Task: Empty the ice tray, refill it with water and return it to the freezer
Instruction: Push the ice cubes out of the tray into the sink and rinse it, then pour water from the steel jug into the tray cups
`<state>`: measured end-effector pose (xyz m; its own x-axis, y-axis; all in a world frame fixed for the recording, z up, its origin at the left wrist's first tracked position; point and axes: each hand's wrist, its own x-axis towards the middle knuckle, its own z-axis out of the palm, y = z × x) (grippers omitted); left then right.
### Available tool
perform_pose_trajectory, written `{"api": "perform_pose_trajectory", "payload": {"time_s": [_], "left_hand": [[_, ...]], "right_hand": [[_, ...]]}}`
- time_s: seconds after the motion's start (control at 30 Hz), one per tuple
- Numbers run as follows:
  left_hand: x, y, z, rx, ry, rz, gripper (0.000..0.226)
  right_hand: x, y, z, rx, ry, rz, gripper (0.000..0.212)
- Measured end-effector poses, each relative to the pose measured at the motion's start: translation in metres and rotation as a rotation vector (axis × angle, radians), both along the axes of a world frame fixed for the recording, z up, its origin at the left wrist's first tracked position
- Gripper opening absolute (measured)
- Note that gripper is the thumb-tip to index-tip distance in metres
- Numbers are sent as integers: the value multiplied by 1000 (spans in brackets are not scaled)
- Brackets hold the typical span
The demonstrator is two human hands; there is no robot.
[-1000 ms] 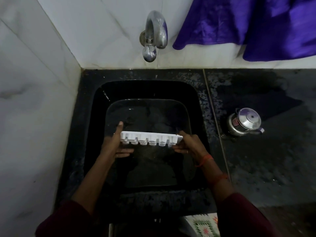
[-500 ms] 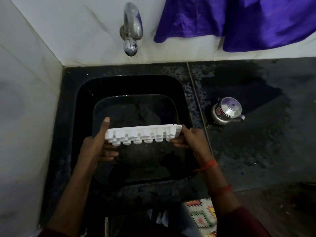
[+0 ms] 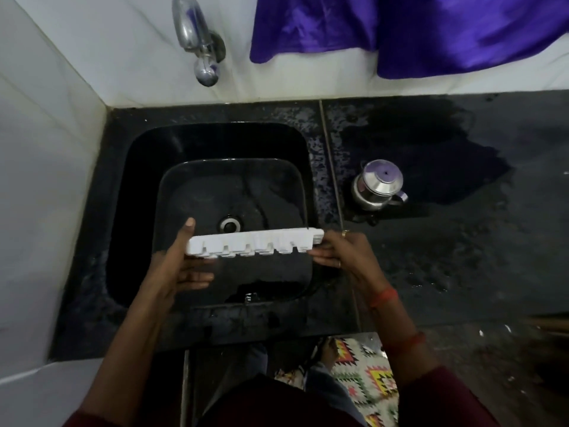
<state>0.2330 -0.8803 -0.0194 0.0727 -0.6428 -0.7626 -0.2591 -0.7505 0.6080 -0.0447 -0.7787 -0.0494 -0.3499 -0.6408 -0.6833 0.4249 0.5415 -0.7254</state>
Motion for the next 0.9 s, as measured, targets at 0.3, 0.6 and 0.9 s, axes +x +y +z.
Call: {"api": "perform_pose_trajectory", "payload": {"time_s": [0.3, 0.6, 0.9], "left_hand": [[-109, 93, -21, -57, 243, 69, 21], [-189, 123, -50, -176, 290, -121, 21], [-218, 118, -70, -195, 173, -130, 17]], "right_hand": [[-109, 103, -5, -163, 301, -76, 21], [-198, 141, -24, -138, 538, -49, 28], [-235, 130, -42, -64, 653, -85, 33]]}}
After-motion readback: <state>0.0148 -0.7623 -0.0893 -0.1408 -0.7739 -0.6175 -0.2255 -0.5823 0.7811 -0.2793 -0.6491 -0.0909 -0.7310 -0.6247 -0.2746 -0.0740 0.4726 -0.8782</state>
